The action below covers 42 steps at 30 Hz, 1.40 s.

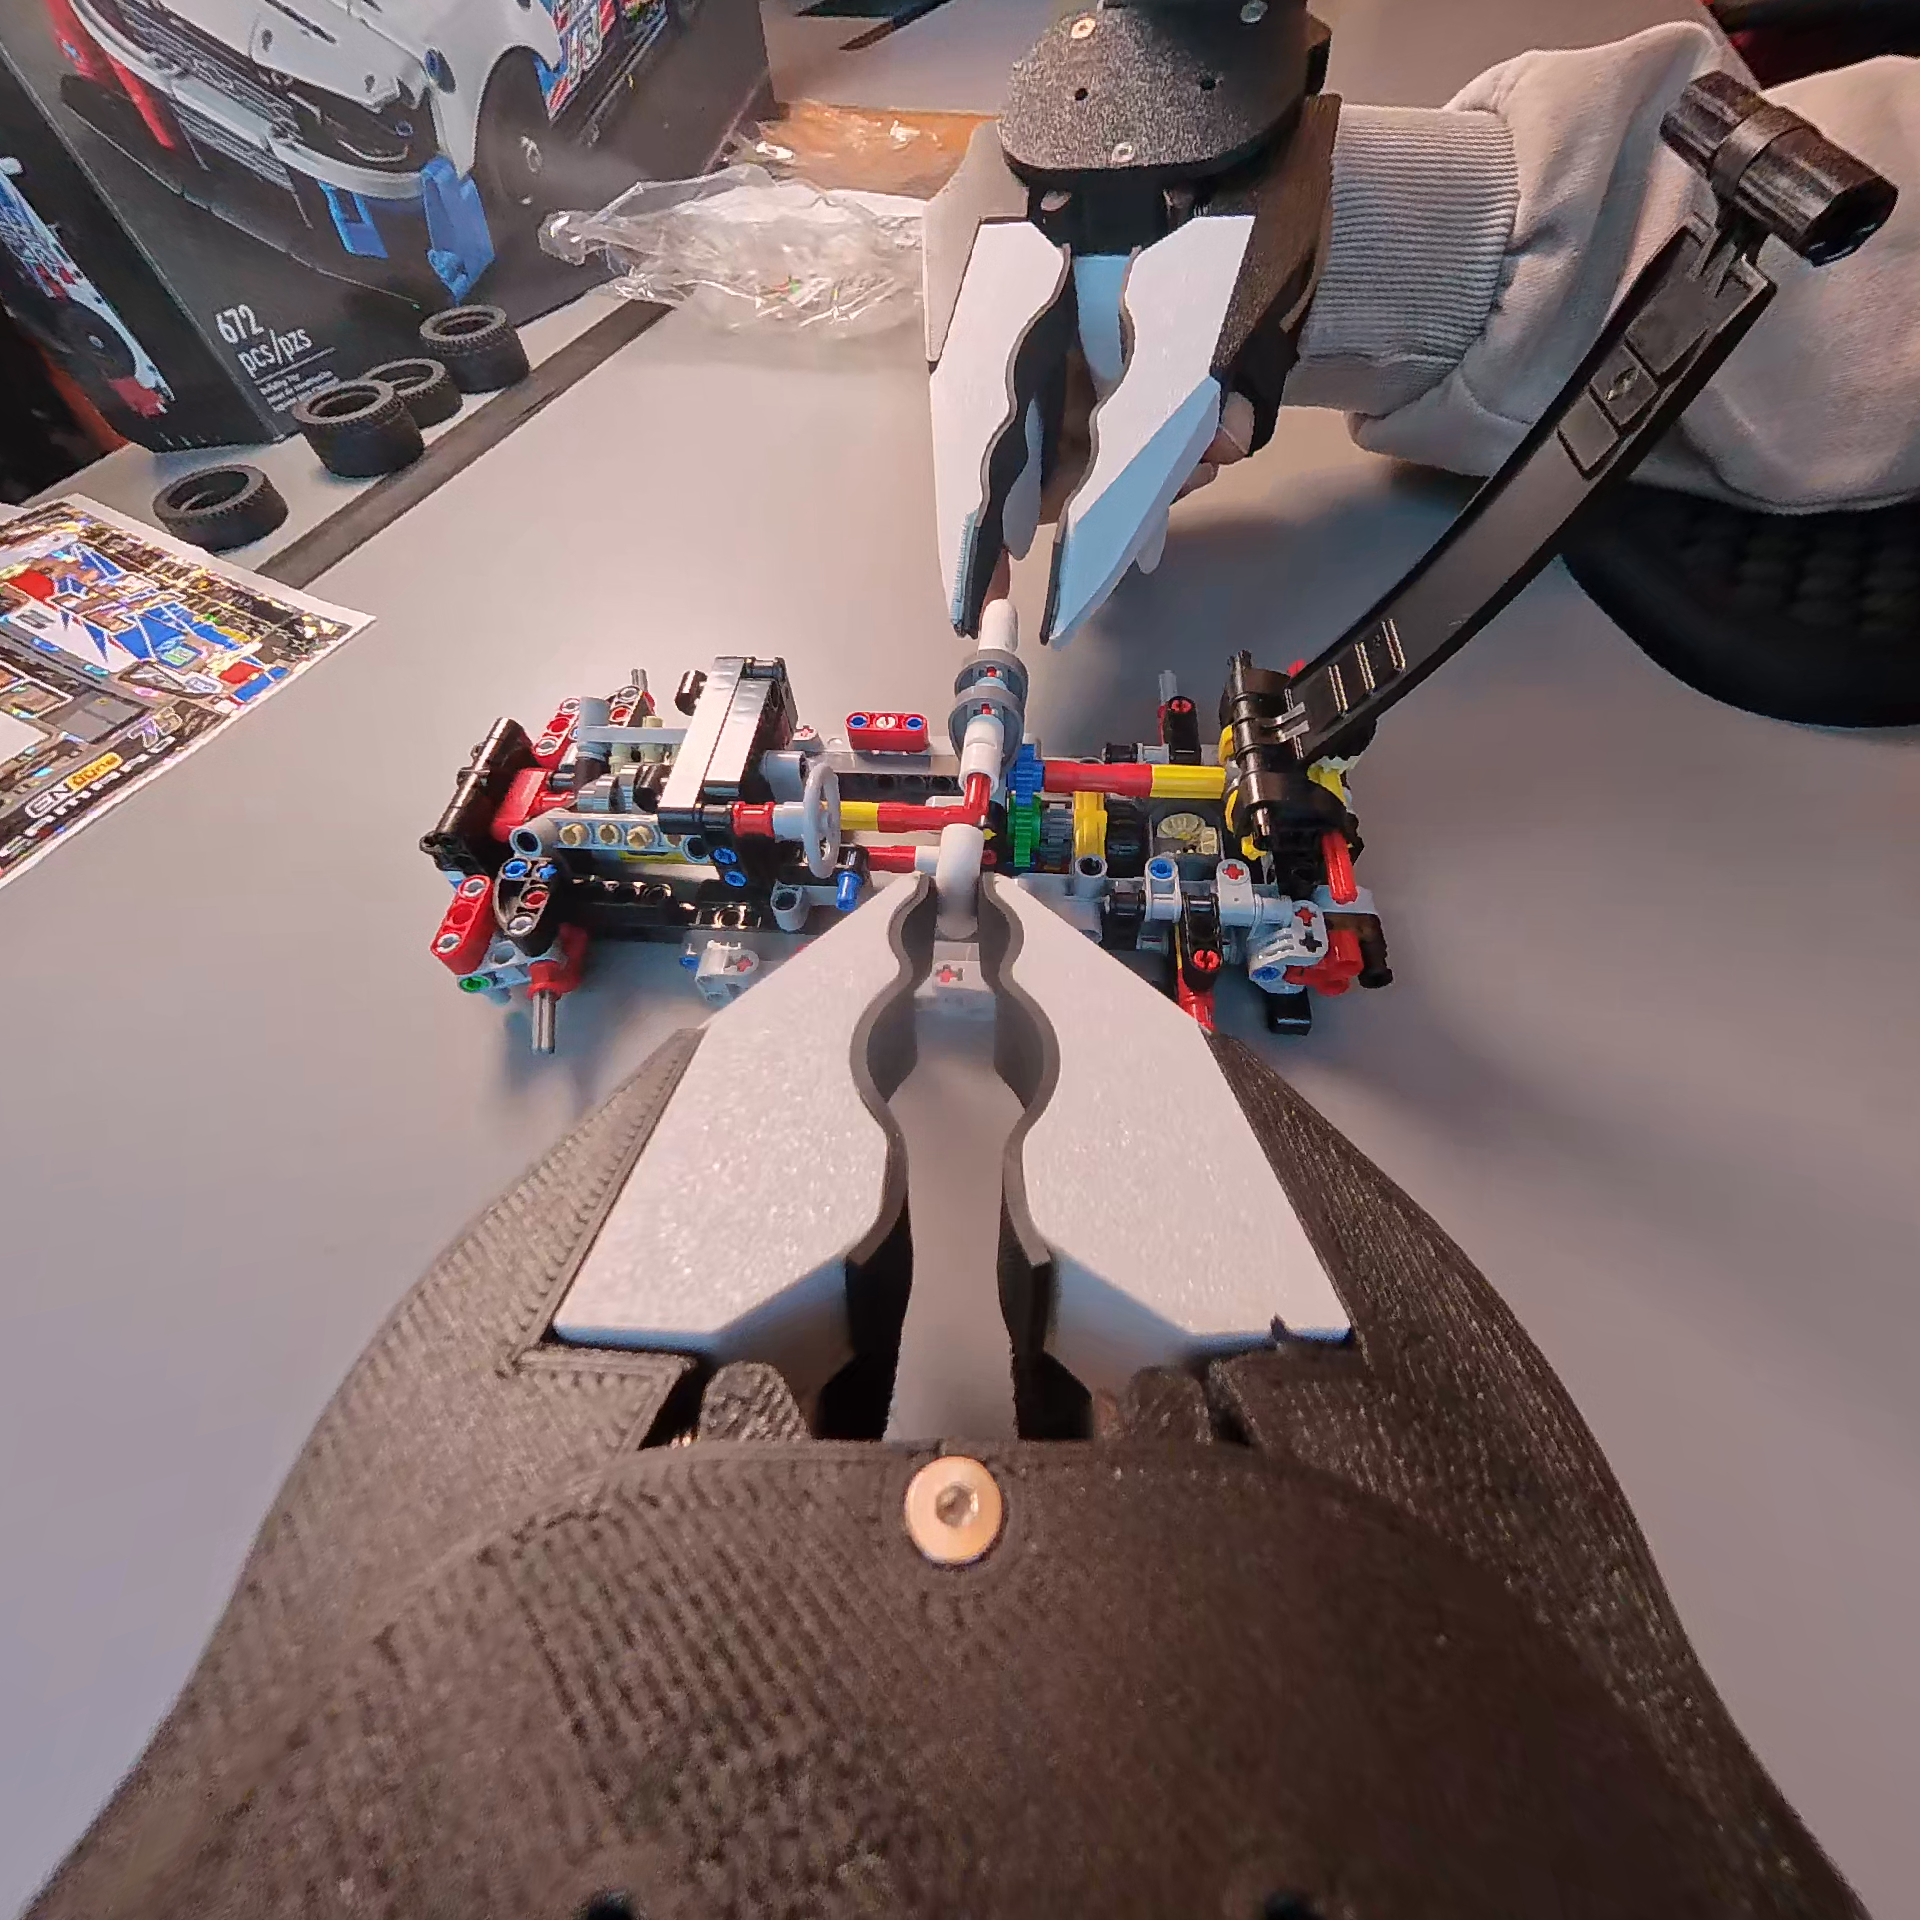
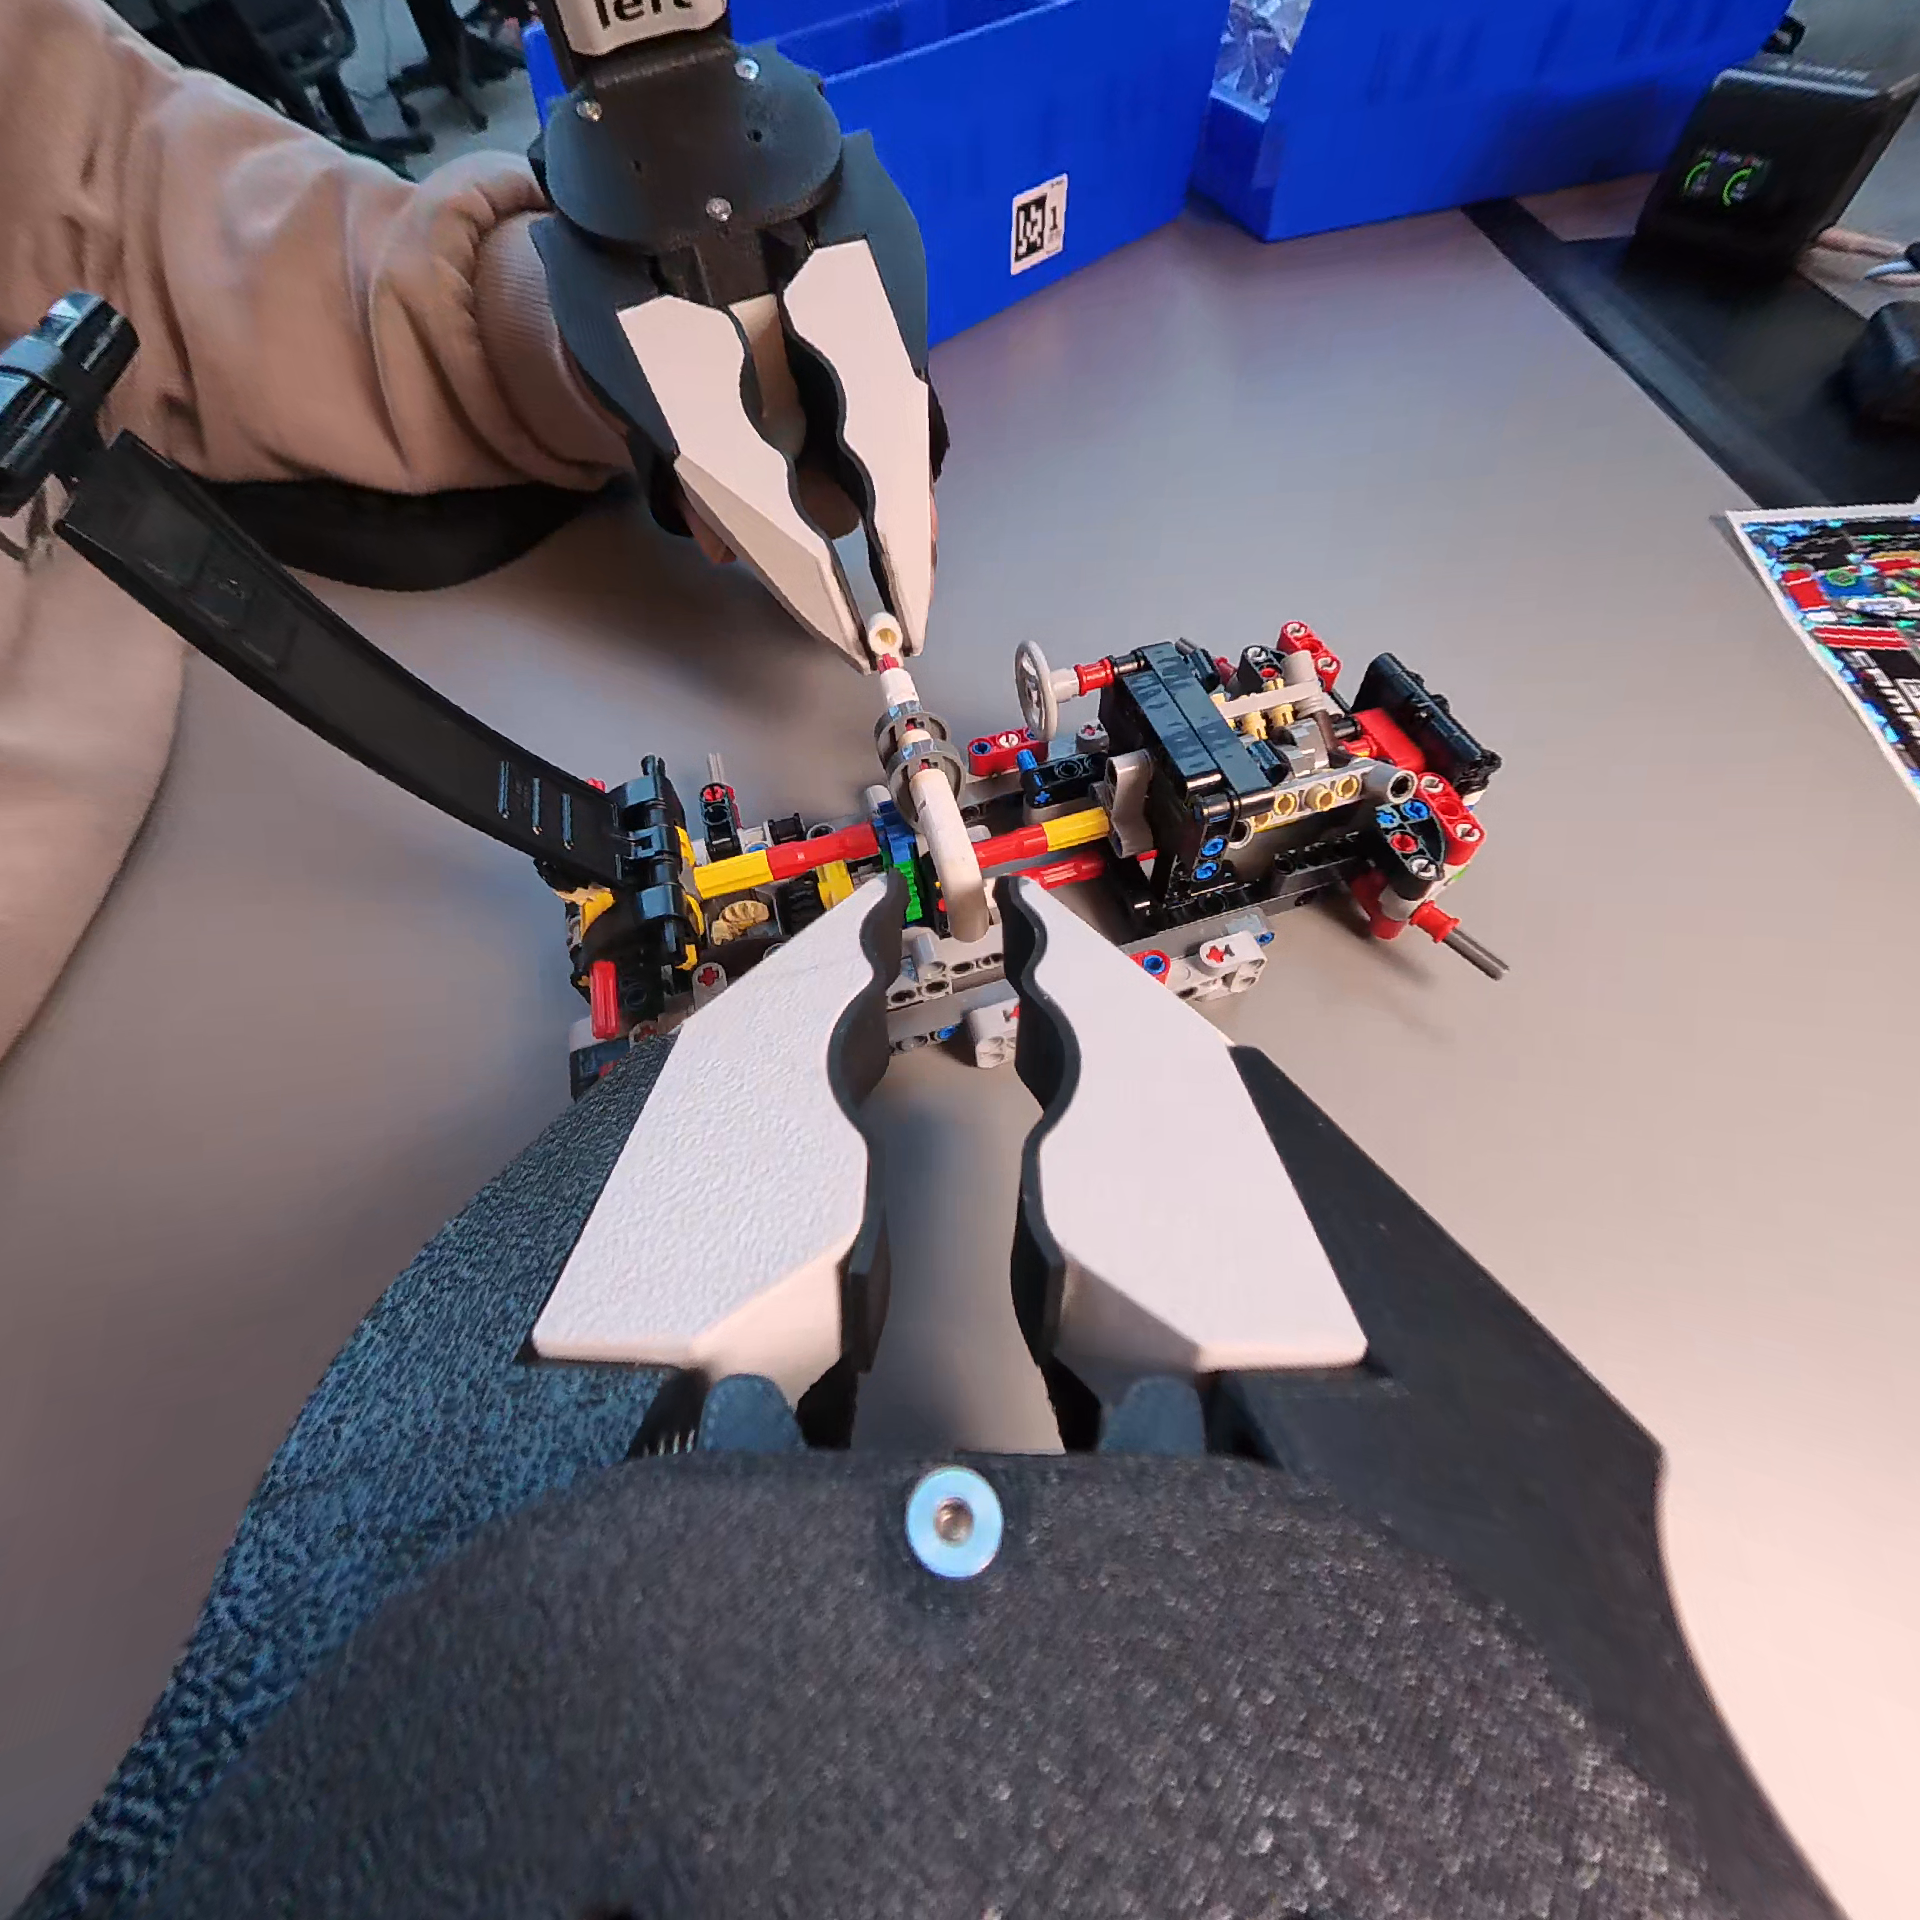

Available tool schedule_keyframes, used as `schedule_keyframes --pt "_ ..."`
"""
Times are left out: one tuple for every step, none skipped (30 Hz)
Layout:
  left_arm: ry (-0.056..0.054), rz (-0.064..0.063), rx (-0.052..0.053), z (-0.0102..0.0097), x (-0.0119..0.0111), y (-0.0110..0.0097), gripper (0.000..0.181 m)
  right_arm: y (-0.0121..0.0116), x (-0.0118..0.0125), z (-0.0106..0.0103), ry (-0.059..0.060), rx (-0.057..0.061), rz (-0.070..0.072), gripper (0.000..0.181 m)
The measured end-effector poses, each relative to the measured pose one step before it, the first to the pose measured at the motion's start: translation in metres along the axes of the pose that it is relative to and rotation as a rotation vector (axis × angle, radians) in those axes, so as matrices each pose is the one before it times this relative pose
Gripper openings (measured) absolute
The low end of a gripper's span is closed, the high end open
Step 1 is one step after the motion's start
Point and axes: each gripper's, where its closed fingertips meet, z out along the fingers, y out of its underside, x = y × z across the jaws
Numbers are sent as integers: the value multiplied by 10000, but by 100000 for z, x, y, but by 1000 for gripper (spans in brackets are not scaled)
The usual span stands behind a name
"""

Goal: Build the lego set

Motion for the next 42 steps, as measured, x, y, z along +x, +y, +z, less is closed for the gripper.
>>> schedule_keyframes --pt "-28 5 39 46 -10 -75 6 -18 -4 51 -13 -6 -8 15" --pt "-26 37 30 49 0 -46 6 11 2 39 -4 -16 -2 14" --pt "-27 65 -5 54 -2 11 6 -37 -13 23 -10 14 5 13" --pt "-16 84 -28 49 21 47 6 -42 -12 16 -8 21 17 12" --pt "-14 50 -14 40 20 26 6 -6 7 7 -1 2 7 12" --pt "20 15 28 30 61 -25 6 16 23 14 12 -11 1 12" --pt "-2 8 4 20 4 -3 6 -5 29 0 16 4 5 11" --pt "-55 49 -14 19 -54 35 6 2 6 -4 1 -1 7 11" --pt "-50 55 -4 5 -37 7 6 -9 6 0 0 -2 9 11" --pt "-13 21 6 13 19 -39 6 19 32 6 20 -10 -1 10" --pt "-10 28 0 23 32 -38 6 -4 18 5 16 2 -7 9" --pt "-20 57 -17 26 20 -1 6 -20 21 5 9 6 6 9" --pt "-15 55 -32 35 19 12 6 1 22 3 14 -3 14 8" --pt "-1 30 -9 36 29 -11 6 20 10 3 3 -10 10 8" --pt "-13 8 4 30 1 -20 6 -7 -5 -8 -5 -1 10 8" --pt "-35 26 -11 23 -23 -14 6 4 -4 -2 -1 -3 3 7" --pt "-33 67 -50 52 -3 32 6 5 3 4 0 -6 1 7" --pt "-57 77 -26 29 -21 -10 6 -3 -9 8 -5 -1 7 7" --pt "-34 52 -7 29 25 -64 6 3 -6 5 -5 -5 3 7" --pt "-34 47 -33 46 37 -56 6 15 -17 8 -10 -17 0 7" --pt "-97 145 -85 47 -19 -9 6 -15 -45 11 -18 1 6 7" --pt "-138 207 -86 44 -37 -28 6 3 -25 14 -14 -8 1 7" --pt "-128 173 -106 20 -31 -10 6 30 10 3 11 -29 -11 7" --pt "-87 115 -98 25 -26 -17 6 15 9 -13 -2 -10 11 7" --pt "-69 81 -92 27 -11 14 6 3 9 -12 -5 0 32 7" --pt "-55 102 -104 25 -11 14 6 -7 11 -10 3 0 17 7" --pt "-51 128 -123 30 -15 13 6 -2 -5 5 -9 -1 8 7" --pt "-31 147 -130 26 -9 -3 6 9 10 3 -5 -22 1 7" --pt "-7 140 -136 26 -15 -25 6 13 6 -5 -2 -32 -2 7" --pt "13 80 -158 38 -25 -13 6 34 29 -15 13 -46 -5 6" --pt "2 86 -176 58 -37 -15 6 23 20 -34 10 -49 -5 6" --pt "-5 86 -174 56 -59 -31 6 37 42 -39 35 -79 -21 6" --pt "10 63 -235 74 -56 32 6 -19 40 -36 44 -46 -36 6" --pt "22 82 -237 42 -46 15 6 30 -7 -11 12 -86 -24 6" --pt "29 92 -242 41 -28 29 6 11 -28 -16 0 -55 -2 6" --pt "54 53 -224 37 7 17 5 16 -34 -15 -7 -38 0 6" --pt "74 59 -224 31 33 50 5 -32 -15 -9 0 3 6 6" --pt "78 101 -186 13 32 15 5 -21 -10 0 12 1 -5 6" --pt "116 164 -169 10 71 25 5 -3 -9 -3 4 -15 -17 6" --pt "141 196 -155 -14 72 -8 5 -17 -14 1 -3 -48 -21 6" --pt "167 153 -171 1 56 5 5 16 -36 7 -3 -94 -28 6" --pt "141 176 -176 -8 -5 -33 5 24 -5 -3 8 -120 -56 6"
